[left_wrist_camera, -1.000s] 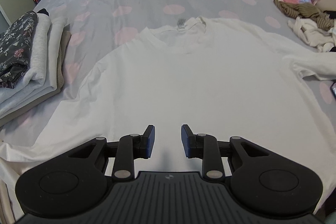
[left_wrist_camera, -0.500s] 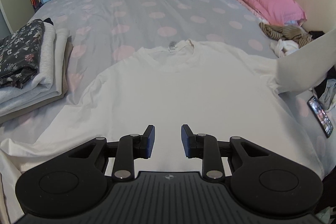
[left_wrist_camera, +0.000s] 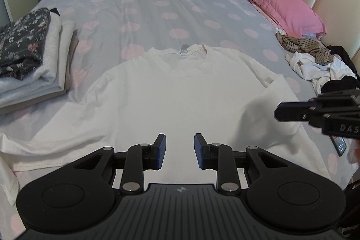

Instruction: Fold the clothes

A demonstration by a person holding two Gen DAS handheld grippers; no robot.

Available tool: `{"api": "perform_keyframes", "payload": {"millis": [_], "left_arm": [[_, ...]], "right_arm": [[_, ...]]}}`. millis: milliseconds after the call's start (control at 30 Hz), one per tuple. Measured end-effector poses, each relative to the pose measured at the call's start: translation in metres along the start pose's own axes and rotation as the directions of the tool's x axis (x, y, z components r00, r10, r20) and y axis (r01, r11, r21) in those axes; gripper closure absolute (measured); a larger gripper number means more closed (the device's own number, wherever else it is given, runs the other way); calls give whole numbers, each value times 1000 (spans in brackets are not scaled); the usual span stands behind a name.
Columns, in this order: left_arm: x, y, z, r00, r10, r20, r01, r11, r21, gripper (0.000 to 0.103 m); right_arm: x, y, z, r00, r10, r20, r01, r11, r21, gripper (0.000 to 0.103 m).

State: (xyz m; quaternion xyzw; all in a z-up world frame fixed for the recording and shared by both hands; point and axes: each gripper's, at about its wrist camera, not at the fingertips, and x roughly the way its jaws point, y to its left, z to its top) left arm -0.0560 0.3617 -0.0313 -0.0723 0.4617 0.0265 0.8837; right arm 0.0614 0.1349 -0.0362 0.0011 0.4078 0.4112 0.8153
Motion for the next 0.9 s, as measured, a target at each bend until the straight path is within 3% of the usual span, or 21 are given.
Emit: {"api": "perform_keyframes", "payload": {"millis": [133, 267, 500, 633, 833, 900], "left_arm": [[6, -3, -3, 1000, 7, -17, -7, 1000, 16, 76], [23, -9, -6, 999, 3, -53, -2, 999, 32, 72], [77, -17, -18, 982, -3, -186, 7, 1000, 25, 66], [93, -13, -26, 971, -18, -237, 14, 1000, -21, 66], [116, -5, -37, 950, -50, -308, 21, 995, -95, 66], [117, -7, -39, 951, -41, -306, 14, 996, -91, 66]], "right_arm": [[-7, -8, -2, 1000, -28, 4, 28, 999, -22, 71], [-16, -30, -7, 996, -88, -14, 87, 995, -44, 70], [-20, -81, -31, 974, -208, -94, 203, 977, -57, 66], [-3, -89, -51, 963, -187, -192, 180, 982, -55, 66], [29, -55, -75, 951, -187, -247, 122, 959, -254, 65], [40, -46, -80, 945, -175, -277, 93, 955, -283, 63]]}}
